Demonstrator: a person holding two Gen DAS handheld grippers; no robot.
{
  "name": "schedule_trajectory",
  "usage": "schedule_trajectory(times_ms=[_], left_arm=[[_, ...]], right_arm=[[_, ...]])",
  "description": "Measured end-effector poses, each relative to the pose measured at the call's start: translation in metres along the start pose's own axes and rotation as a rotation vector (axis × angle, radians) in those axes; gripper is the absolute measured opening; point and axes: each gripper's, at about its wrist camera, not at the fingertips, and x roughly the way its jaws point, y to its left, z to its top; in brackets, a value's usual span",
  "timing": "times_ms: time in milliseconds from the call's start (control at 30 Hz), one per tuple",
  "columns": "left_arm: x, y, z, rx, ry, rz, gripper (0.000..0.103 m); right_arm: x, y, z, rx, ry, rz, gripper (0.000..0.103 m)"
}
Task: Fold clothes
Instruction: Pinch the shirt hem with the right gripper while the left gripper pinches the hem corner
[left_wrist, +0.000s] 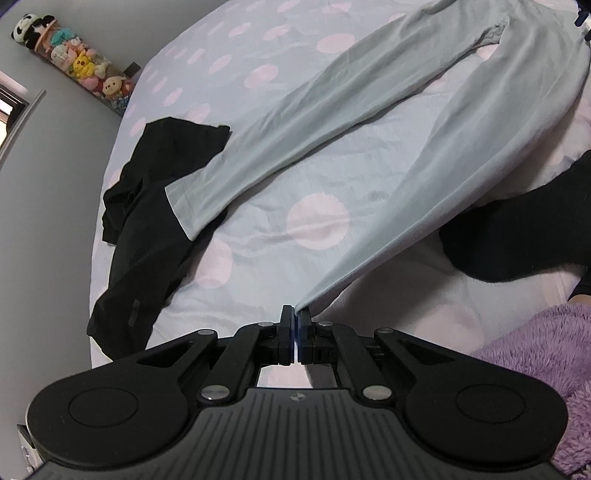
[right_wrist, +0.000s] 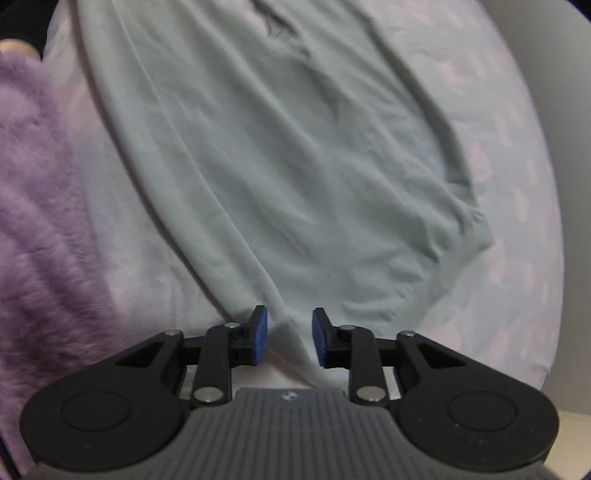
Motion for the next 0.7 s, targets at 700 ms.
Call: schedule_trajectory(times_ms=[700], left_arm=[[0.000,0.005,-0.005,-0.083,-0.023,0.038,0.000]], right_arm=[[-0.044,0.019,-0.044,0.171,-0.112,-0.196,0.000]])
